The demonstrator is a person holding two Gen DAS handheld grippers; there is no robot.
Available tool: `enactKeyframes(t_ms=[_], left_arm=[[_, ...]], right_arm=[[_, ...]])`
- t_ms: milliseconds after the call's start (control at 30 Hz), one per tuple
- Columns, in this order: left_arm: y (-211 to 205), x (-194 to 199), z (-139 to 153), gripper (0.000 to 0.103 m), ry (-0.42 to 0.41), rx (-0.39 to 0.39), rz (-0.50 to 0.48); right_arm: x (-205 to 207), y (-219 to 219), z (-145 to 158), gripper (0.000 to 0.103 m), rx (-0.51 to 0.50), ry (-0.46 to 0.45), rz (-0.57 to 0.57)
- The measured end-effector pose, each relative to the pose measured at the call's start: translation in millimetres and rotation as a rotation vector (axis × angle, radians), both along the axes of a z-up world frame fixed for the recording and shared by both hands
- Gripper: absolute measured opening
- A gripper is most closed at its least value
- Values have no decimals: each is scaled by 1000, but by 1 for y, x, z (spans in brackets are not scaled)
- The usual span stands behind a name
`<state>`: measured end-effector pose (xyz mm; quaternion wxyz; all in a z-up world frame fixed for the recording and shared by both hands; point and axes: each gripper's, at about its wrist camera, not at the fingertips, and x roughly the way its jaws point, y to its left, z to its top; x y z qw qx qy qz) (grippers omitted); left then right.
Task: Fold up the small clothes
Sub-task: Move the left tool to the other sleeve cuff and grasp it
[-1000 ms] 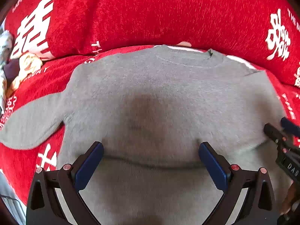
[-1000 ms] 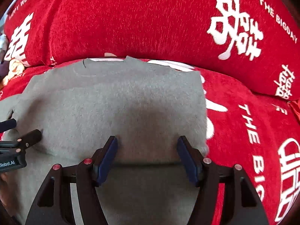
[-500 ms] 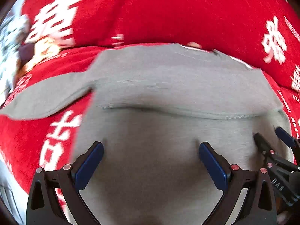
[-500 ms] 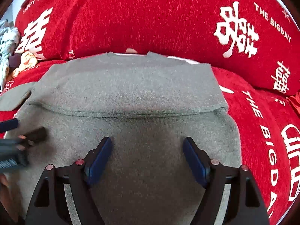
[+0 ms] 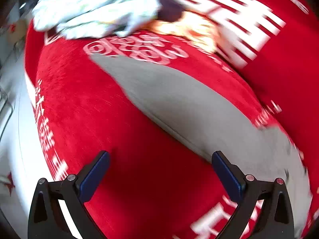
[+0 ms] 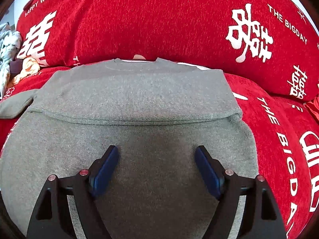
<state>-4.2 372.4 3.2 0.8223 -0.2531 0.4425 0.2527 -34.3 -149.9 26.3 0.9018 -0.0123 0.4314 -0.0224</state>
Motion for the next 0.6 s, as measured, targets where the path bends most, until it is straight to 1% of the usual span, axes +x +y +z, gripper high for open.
enactKeyframes(t_ms=[67, 100, 133, 167, 233, 300, 333, 367, 433, 467, 500, 533, 567, 600], left_arm=[[20, 5, -11, 102, -9, -52, 34], [25, 8, -10, 102, -24, -24, 40], [26, 16, -10, 102, -22, 9, 24], [29, 26, -12, 102, -3, 16, 0], [26, 38, -12, 102, 20, 62, -17], [26, 56, -16, 102, 57, 121, -7], [25, 61, -17, 102, 65, 139, -5], [24, 70, -18, 102, 61, 151, -13], [26, 82, -18, 102, 47, 140, -46], [25, 88, -16, 100, 27, 127, -81], [23, 88, -14, 77, 10, 132, -88], [21, 87, -11, 45, 1, 156, -87], [22, 88, -9, 37, -4, 149, -99], [24, 87, -8, 26, -18, 126, -109]], right_arm=[[0, 1, 0, 82, -6, 1, -4], [0, 2, 0, 82, -11, 1, -4], [1, 2, 0, 82, -17, 1, -4], [1, 3, 0, 82, -21, 2, -4], [1, 3, 0, 82, -23, 2, -4], [1, 3, 0, 82, -20, 2, -5], [1, 2, 1, 82, -18, 3, -6], [1, 2, 1, 82, -17, 4, -7], [1, 2, 1, 82, -21, 5, -8], [1, 3, 2, 82, -24, 5, -10], [1, 3, 3, 83, -30, 7, -12], [1, 4, 4, 83, -38, 10, -13], [2, 5, 6, 83, -48, 17, -15], [2, 6, 8, 83, -50, 25, -19]])
